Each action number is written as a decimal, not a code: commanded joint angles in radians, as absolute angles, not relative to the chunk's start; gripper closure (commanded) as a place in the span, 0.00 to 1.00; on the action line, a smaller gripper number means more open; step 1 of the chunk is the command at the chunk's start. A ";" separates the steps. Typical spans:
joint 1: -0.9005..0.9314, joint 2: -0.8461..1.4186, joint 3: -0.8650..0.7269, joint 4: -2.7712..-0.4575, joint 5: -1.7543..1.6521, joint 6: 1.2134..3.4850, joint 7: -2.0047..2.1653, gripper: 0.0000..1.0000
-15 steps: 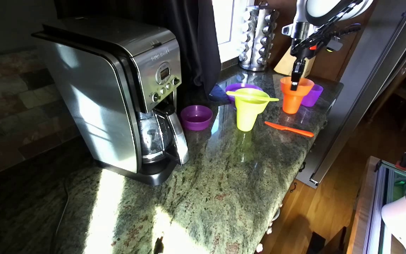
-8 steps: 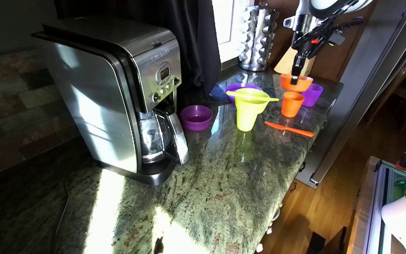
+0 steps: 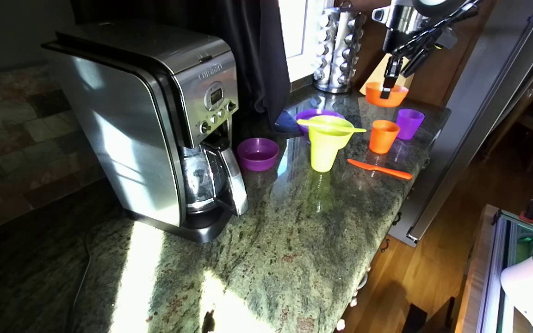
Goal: Remove the orange knife from the orange bowl then place the orange bowl on the right side of the counter, move the orange knife to the right.
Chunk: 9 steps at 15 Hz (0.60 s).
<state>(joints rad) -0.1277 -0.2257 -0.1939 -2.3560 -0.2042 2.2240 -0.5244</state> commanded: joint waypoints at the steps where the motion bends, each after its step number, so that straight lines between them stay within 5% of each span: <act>1: -0.119 -0.198 -0.212 -2.354 -0.200 2.304 -0.613 0.99; 9: -0.131 -0.084 -0.230 -2.338 -0.142 2.437 -0.805 0.99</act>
